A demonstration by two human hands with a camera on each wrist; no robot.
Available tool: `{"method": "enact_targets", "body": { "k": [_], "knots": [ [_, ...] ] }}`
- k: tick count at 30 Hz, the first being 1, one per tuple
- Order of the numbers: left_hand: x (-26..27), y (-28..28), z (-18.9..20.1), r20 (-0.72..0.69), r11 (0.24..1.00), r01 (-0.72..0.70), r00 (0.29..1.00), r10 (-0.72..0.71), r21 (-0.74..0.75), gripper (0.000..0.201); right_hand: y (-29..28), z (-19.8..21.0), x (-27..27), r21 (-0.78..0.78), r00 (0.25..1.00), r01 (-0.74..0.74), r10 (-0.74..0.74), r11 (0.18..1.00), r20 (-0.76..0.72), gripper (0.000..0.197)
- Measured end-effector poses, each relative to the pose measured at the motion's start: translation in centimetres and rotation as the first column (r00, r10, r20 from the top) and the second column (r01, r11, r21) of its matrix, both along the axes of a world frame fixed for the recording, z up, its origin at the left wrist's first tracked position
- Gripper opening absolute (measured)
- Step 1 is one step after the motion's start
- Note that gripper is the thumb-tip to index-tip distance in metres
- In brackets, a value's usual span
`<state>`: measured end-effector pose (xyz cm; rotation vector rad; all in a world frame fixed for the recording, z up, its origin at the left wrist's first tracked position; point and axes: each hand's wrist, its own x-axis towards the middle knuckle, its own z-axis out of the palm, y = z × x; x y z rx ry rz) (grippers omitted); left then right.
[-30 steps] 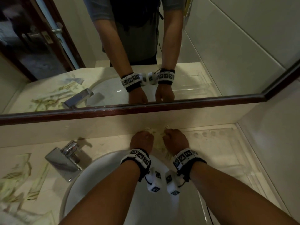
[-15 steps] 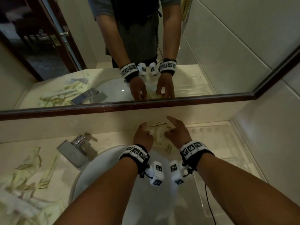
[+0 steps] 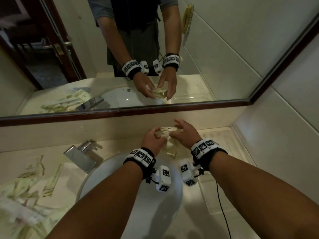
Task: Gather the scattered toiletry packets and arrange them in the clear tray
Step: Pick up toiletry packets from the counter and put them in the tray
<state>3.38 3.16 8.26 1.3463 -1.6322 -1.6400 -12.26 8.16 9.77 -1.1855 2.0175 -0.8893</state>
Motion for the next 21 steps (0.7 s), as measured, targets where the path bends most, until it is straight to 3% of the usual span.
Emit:
{"method": "enact_targets", "body": {
  "k": [3,6,8,11,17,21],
  "knots": [
    [0.1,0.9,0.6,-0.04,1.0,0.015,0.999,-0.015,-0.012,0.051,0.9,0.5,0.1,0.176,0.997,0.06,-0.05,0.983,-0.059,0.061],
    [0.2,1.6,1.4,-0.068,0.999,0.05,0.996,-0.051,-0.013,0.056,2.3,1.3,0.4,0.233,0.986,0.099,-0.128,0.967,0.11,0.04],
    [0.1,1.8,2.2,-0.077,0.997,0.075,0.994,-0.076,-0.012,0.063,3.3,2.4,0.5,0.211,0.967,0.115,-0.158,0.971,0.199,0.029],
    [-0.3,1.6,3.7,-0.041,0.995,0.095,0.995,-0.093,0.026,0.071,4.0,3.6,-0.2,0.124,0.988,0.081,-0.096,0.989,0.12,0.034],
    [-1.7,2.2,6.4,-0.037,0.994,0.107,0.994,-0.107,-0.005,0.013,4.8,5.6,-1.5,0.031,0.993,-0.019,0.015,0.999,0.117,0.026],
    [-2.8,4.4,6.7,-0.032,0.996,0.076,0.997,-0.075,0.047,0.011,6.6,6.4,-2.7,0.145,0.986,-0.113,0.093,0.983,0.141,0.011]
  ]
}}
